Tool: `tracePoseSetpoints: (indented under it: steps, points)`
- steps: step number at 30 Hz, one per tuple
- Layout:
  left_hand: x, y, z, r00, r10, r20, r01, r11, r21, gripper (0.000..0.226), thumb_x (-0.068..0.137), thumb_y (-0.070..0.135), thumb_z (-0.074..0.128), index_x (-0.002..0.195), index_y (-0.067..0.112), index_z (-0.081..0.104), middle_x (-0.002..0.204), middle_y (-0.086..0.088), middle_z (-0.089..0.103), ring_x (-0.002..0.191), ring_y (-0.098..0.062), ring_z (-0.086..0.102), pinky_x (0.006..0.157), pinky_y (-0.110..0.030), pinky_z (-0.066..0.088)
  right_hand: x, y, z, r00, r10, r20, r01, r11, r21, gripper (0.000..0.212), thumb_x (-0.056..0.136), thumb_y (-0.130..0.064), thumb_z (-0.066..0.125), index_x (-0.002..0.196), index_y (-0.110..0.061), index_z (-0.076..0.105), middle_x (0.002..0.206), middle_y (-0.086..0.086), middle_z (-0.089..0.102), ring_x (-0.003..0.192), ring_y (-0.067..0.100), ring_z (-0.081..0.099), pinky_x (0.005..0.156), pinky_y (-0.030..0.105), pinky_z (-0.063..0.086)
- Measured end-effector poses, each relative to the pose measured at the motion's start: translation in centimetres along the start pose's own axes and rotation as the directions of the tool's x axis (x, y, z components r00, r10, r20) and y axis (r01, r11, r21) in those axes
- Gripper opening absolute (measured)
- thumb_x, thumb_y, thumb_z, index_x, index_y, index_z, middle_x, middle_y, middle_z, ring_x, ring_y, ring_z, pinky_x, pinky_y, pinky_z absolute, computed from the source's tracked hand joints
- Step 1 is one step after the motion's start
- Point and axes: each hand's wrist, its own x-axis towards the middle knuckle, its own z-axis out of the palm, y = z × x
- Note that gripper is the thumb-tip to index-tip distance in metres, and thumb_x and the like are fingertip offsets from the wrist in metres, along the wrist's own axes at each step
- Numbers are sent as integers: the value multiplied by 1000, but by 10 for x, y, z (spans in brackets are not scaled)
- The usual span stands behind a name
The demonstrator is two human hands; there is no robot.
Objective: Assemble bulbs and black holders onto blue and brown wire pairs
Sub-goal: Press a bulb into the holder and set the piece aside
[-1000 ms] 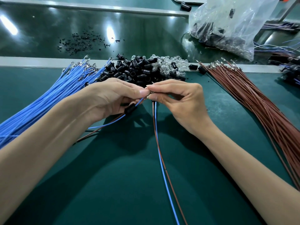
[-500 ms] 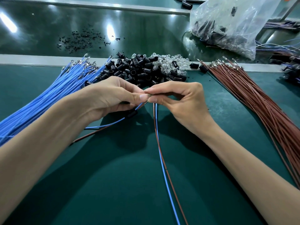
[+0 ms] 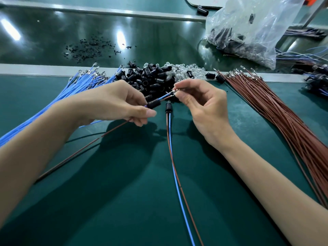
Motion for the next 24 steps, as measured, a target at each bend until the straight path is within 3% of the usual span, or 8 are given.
tracePoseSetpoints:
  steps: [4,13,19,24]
  points:
    - [0,-4,-5,998,38,-52,-41,998,-54,34,67,42,65,75,9,69,62,1,67,54,-9,62,53,-13,49,0,0,-2,1000,25,-9,-25,1000,16,24,85,3,67,88,-21,66,80,-16,67,77,-5,61,76,10,46]
    - [2,-1,10,993,116,-8,-116,986,-121,34,78,40,54,77,8,66,58,5,61,48,-7,52,45,-13,42,-3,-2,2,998,-24,54,22,999,33,29,79,7,69,89,-20,68,78,-15,69,78,-4,64,77,12,48]
    - [3,-3,14,990,134,-38,-139,961,-237,34,78,41,56,77,8,65,56,7,55,44,-5,34,43,-11,27,-2,-2,1,997,-28,66,21,994,108,30,75,7,72,92,-17,70,79,-12,71,79,1,66,77,13,49]
    - [3,-1,14,993,114,-5,-112,958,-264,32,72,47,60,67,16,67,50,6,48,46,-7,31,42,-12,24,-4,-4,2,969,26,244,-53,993,106,37,70,-2,78,103,-18,68,89,-7,72,82,8,68,78,20,52]
